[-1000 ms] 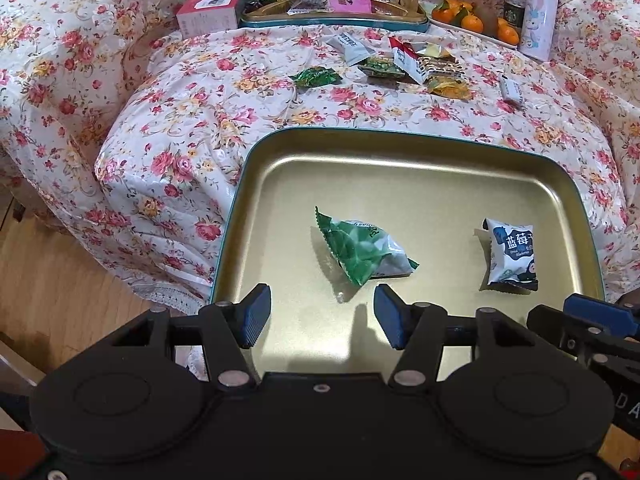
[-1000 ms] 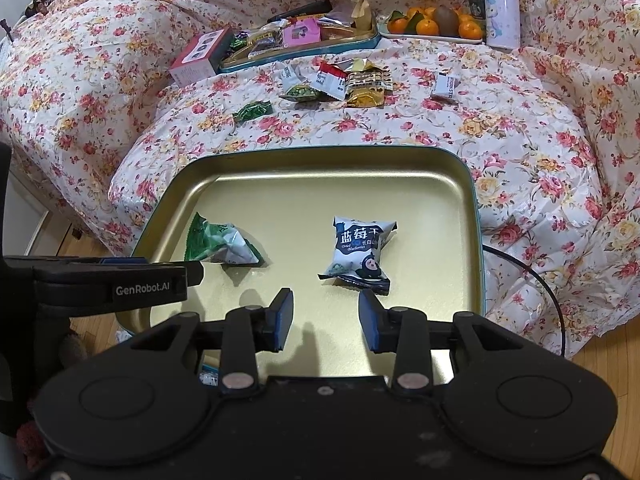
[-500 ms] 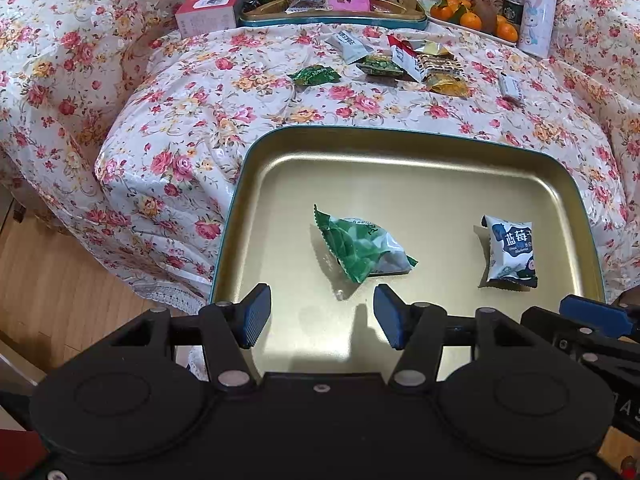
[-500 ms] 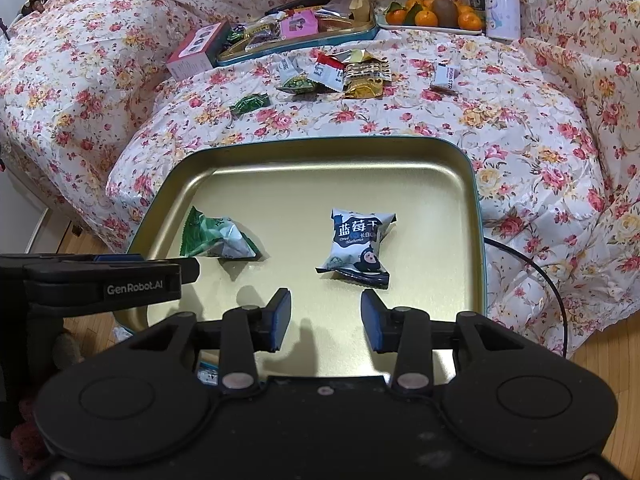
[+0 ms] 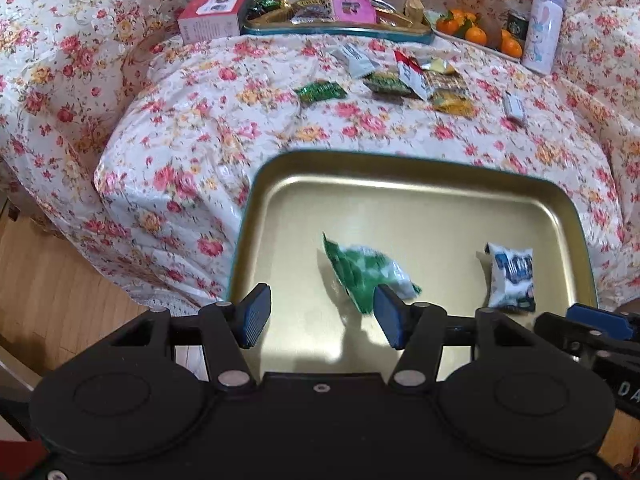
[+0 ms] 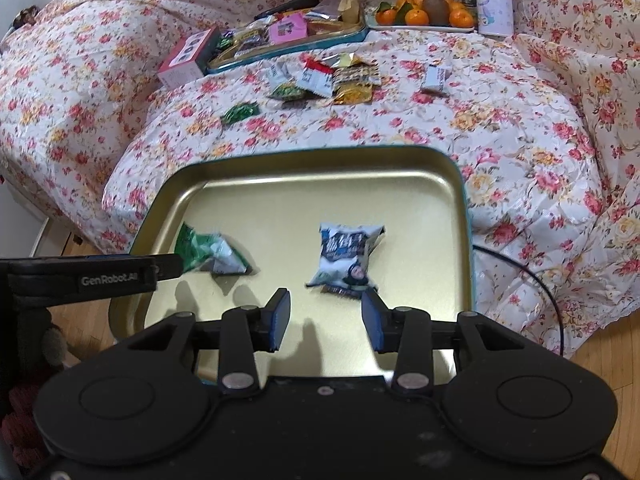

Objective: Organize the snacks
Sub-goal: 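Withdraw both grippers from the tray back toward the loose snacks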

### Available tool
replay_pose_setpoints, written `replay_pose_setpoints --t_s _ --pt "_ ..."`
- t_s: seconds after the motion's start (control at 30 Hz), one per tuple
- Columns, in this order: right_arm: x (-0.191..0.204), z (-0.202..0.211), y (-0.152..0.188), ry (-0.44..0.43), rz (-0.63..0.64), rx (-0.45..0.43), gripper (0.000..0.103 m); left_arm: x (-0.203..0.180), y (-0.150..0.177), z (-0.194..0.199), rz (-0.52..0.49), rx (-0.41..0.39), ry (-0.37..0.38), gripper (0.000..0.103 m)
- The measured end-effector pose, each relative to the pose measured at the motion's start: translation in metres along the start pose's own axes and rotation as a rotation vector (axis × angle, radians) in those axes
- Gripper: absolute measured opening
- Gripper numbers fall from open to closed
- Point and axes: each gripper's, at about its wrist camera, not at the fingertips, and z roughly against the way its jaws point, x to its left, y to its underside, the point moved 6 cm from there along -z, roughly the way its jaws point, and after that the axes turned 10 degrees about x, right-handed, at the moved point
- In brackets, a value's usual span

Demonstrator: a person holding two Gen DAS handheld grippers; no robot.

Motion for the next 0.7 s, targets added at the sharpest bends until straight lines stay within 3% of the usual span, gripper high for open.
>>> replay_pose_setpoints --t_s 0.43,0.7 --pt "-0.026 0.003 -0.066 0.035 -0.055 -0.065 0.044 0.019 -0.066 -0.003 0.003 -0.047 -0.014 0.062" --pt "-0.05 -0.016 -0.123 0.058 -0.118 -0.064 0.045 0.022 -0.114 -0.026 -0.055 -0.071 -0.046 0.062"
